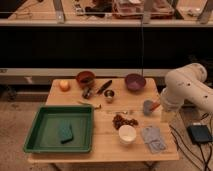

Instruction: Place fork in metal cup

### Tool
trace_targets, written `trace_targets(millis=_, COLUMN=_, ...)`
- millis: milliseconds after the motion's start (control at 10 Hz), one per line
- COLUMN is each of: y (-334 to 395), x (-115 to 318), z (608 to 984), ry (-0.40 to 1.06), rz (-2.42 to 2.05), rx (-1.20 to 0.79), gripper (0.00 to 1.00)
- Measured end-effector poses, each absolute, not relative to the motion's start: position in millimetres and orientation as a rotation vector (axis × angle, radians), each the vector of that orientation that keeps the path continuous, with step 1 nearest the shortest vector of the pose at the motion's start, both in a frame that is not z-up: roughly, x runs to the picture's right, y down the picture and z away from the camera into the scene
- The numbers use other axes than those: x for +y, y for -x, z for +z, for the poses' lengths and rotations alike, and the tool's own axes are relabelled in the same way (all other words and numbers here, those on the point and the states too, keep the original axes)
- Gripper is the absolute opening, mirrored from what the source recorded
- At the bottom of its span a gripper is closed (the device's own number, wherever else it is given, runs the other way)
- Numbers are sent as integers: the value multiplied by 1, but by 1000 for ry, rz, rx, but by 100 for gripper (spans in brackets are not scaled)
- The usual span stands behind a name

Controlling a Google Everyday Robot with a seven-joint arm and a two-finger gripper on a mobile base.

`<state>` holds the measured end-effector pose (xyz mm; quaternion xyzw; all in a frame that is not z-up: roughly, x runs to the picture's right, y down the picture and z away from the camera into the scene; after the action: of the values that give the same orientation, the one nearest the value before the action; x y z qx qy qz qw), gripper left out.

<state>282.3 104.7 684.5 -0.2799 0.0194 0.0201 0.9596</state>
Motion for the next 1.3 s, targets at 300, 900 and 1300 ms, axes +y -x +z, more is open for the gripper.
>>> trace_targets(millis=300, y=-282, x=105, z=684, ry=567, rz=41, rx=39, gripper=65)
trace_targets(millis=900, y=-271, x=84, z=681, ry=545, rz=7, rx=2, gripper=65)
trace_targets(millis=1300, y=-205, x=51, z=694, ry=508, rz=-86, rx=-60, gripper=65)
